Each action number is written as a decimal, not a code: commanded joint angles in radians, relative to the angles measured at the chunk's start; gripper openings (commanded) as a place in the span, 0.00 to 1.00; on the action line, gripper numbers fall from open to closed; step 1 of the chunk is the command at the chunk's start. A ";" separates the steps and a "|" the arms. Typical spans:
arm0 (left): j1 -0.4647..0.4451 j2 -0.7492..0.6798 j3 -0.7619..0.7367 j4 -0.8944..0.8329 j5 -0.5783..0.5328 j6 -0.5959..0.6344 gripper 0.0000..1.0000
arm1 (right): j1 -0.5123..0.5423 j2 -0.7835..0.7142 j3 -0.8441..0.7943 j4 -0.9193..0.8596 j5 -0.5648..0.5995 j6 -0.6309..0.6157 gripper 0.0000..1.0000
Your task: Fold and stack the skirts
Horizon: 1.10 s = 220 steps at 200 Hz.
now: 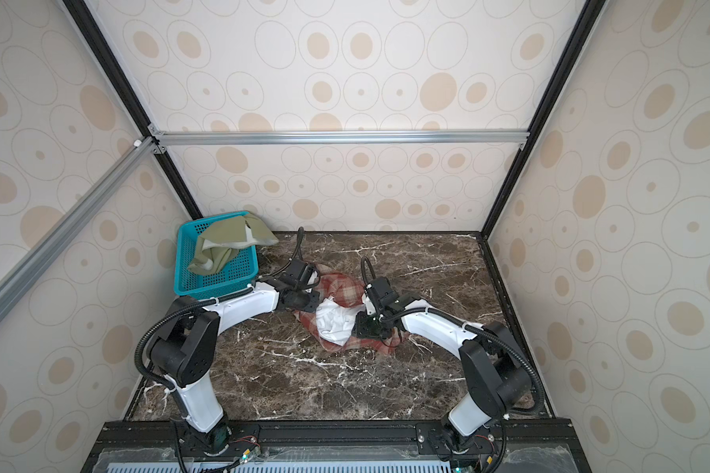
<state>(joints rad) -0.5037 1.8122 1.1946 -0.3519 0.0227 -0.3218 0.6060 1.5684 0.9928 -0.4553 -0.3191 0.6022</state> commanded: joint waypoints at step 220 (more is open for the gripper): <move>-0.035 0.029 0.074 -0.090 -0.101 0.042 0.00 | 0.004 -0.023 0.028 -0.054 0.010 -0.026 0.46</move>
<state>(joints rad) -0.5350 1.8755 1.2461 -0.4210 -0.0238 -0.2661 0.6056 1.5688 0.9928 -0.4385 -0.3401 0.6048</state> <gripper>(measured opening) 0.057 0.459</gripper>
